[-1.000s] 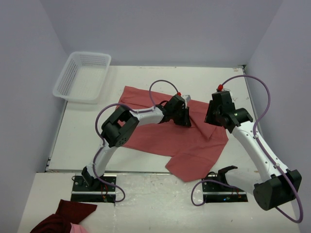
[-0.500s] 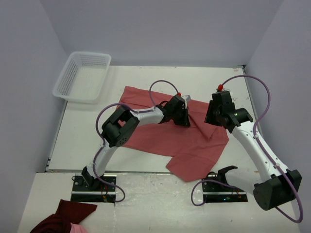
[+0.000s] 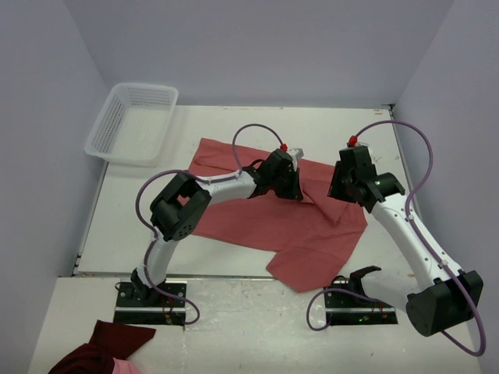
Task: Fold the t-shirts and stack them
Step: Fold the flattened tshirt in 1/3 of the way
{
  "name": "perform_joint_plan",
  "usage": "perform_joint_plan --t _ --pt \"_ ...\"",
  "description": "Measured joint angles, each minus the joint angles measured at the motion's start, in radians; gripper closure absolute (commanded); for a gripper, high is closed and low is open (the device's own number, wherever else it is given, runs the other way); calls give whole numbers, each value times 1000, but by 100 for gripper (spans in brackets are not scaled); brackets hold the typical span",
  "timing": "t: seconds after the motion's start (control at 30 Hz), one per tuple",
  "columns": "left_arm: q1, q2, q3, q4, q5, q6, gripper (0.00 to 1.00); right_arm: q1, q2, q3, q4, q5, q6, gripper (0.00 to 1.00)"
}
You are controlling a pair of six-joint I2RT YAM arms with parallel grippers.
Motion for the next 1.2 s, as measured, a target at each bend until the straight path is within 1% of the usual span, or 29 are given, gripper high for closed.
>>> perform_joint_plan --t 0.5,0.93,1.1,1.2 --pt "0 -95 -135 -3 -45 7 100 0 -1 0 -1 0 0 64" --pt "11 -183 -143 -11 -51 46 100 0 -1 -11 0 0 0 64" --pt "35 -187 -140 -23 -50 57 100 0 -1 -11 0 0 0 64" --pt "45 -187 -140 -42 -45 64 98 -1 -1 -11 0 0 0 64"
